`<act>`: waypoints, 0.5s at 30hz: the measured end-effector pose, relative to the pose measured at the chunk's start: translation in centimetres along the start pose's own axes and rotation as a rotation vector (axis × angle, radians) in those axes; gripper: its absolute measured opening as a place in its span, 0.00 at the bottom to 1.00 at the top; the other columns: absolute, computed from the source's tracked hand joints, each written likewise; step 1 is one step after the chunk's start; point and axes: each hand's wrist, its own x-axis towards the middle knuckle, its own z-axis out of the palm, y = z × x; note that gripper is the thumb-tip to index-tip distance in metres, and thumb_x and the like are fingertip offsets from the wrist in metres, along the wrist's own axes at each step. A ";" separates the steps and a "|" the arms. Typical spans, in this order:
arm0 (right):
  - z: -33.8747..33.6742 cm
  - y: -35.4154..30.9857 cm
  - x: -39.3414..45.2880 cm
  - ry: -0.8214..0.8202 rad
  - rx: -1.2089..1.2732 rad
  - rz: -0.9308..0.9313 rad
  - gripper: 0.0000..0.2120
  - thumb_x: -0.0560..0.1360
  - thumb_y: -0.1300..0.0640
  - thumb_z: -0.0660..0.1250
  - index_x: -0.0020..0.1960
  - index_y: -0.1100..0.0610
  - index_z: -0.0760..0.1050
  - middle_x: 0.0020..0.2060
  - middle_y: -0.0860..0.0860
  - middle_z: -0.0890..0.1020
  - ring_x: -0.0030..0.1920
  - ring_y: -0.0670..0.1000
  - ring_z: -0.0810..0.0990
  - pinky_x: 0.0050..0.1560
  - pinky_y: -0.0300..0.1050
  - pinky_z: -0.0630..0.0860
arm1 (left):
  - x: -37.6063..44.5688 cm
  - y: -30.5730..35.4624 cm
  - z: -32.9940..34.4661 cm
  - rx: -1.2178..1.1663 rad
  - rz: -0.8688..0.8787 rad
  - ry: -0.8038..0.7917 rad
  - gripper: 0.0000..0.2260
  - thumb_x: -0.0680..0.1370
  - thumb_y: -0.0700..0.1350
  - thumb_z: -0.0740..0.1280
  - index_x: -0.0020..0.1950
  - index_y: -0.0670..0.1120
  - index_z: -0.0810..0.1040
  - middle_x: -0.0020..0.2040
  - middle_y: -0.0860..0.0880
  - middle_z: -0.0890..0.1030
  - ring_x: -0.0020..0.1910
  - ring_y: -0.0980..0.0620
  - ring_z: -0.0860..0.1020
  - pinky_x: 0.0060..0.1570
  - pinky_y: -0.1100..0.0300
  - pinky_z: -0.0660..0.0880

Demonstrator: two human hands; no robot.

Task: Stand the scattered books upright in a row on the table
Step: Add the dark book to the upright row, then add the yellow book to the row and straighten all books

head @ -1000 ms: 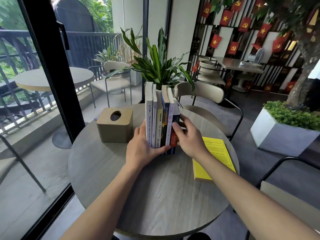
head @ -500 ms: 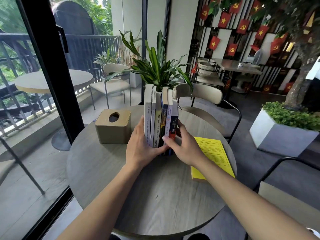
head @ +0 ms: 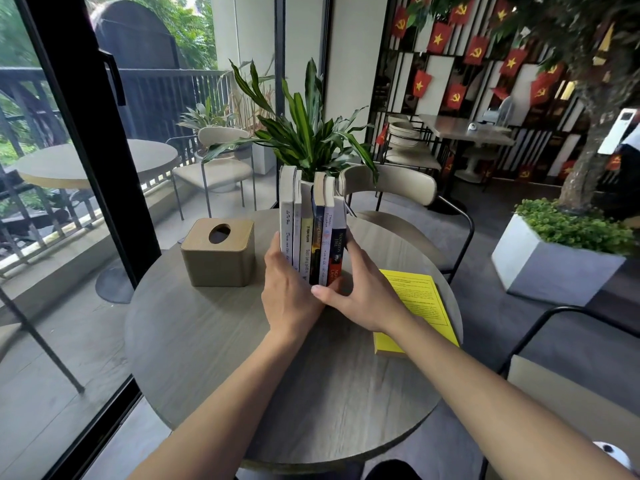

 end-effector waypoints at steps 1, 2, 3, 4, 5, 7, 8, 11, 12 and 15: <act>-0.2 0.0 -0.1 0.008 -0.027 -0.002 0.51 0.69 0.37 0.70 0.79 0.42 0.40 0.78 0.48 0.61 0.76 0.49 0.61 0.71 0.48 0.66 | 0.0 0.1 0.0 0.004 -0.005 0.004 0.48 0.66 0.58 0.79 0.74 0.43 0.56 0.66 0.43 0.71 0.60 0.42 0.76 0.48 0.44 0.76; -0.4 0.0 -0.2 0.020 -0.049 -0.006 0.49 0.70 0.38 0.70 0.79 0.42 0.41 0.77 0.48 0.61 0.76 0.50 0.61 0.70 0.48 0.65 | 0.0 0.1 0.0 0.005 -0.011 0.008 0.47 0.66 0.58 0.79 0.74 0.43 0.56 0.66 0.43 0.72 0.60 0.41 0.76 0.48 0.43 0.77; -0.7 -0.2 -0.3 0.035 -0.067 -0.014 0.48 0.71 0.38 0.70 0.79 0.43 0.43 0.77 0.48 0.62 0.75 0.50 0.61 0.69 0.47 0.64 | 0.0 0.2 0.0 0.004 -0.015 0.011 0.47 0.66 0.58 0.79 0.74 0.43 0.56 0.66 0.43 0.72 0.60 0.41 0.76 0.49 0.43 0.77; -0.9 -0.3 -0.4 0.047 -0.084 -0.025 0.46 0.71 0.39 0.69 0.79 0.44 0.44 0.76 0.48 0.62 0.75 0.51 0.61 0.68 0.47 0.65 | 0.0 0.2 0.0 0.001 -0.018 0.013 0.47 0.66 0.57 0.78 0.74 0.44 0.55 0.66 0.44 0.72 0.60 0.41 0.76 0.49 0.43 0.77; -1.1 -0.3 -0.5 0.055 -0.103 -0.033 0.45 0.72 0.39 0.69 0.79 0.44 0.45 0.76 0.48 0.62 0.75 0.51 0.60 0.69 0.48 0.65 | 0.0 0.2 0.0 0.000 -0.022 0.011 0.47 0.66 0.57 0.78 0.74 0.44 0.55 0.66 0.44 0.71 0.61 0.41 0.76 0.49 0.44 0.76; -1.6 0.0 -0.5 0.069 -0.161 -0.023 0.45 0.72 0.36 0.66 0.79 0.44 0.45 0.78 0.49 0.60 0.76 0.52 0.58 0.71 0.53 0.64 | 0.0 0.3 -0.1 0.015 -0.032 0.001 0.48 0.65 0.57 0.79 0.74 0.46 0.54 0.66 0.44 0.71 0.61 0.42 0.75 0.50 0.46 0.75; -1.9 0.4 -0.6 0.075 -0.195 -0.002 0.45 0.72 0.34 0.64 0.79 0.45 0.45 0.78 0.50 0.59 0.77 0.53 0.57 0.72 0.55 0.64 | 0.0 0.4 -0.2 0.022 -0.034 0.000 0.48 0.64 0.58 0.79 0.73 0.47 0.53 0.66 0.44 0.71 0.62 0.42 0.75 0.51 0.46 0.75; -2.9 2.2 -0.9 0.110 -0.273 0.122 0.43 0.74 0.33 0.61 0.80 0.48 0.46 0.79 0.53 0.57 0.78 0.56 0.56 0.73 0.56 0.62 | -0.1 0.7 -0.4 0.028 0.012 0.025 0.49 0.63 0.60 0.80 0.71 0.53 0.51 0.67 0.43 0.71 0.64 0.42 0.74 0.52 0.45 0.76; -3.3 2.9 -1.1 0.120 -0.303 0.184 0.43 0.74 0.33 0.61 0.80 0.49 0.47 0.79 0.54 0.57 0.77 0.56 0.56 0.73 0.56 0.61 | -0.1 0.7 -0.4 0.033 0.030 0.031 0.49 0.63 0.60 0.81 0.71 0.53 0.51 0.67 0.42 0.71 0.64 0.42 0.74 0.52 0.45 0.77; -4.1 5.0 -1.8 0.074 -0.451 0.387 0.46 0.73 0.30 0.59 0.80 0.51 0.46 0.79 0.57 0.54 0.77 0.60 0.56 0.72 0.58 0.60 | -0.1 0.5 -0.4 0.042 0.033 0.029 0.50 0.62 0.59 0.81 0.72 0.51 0.52 0.67 0.43 0.71 0.64 0.43 0.74 0.52 0.44 0.77</act>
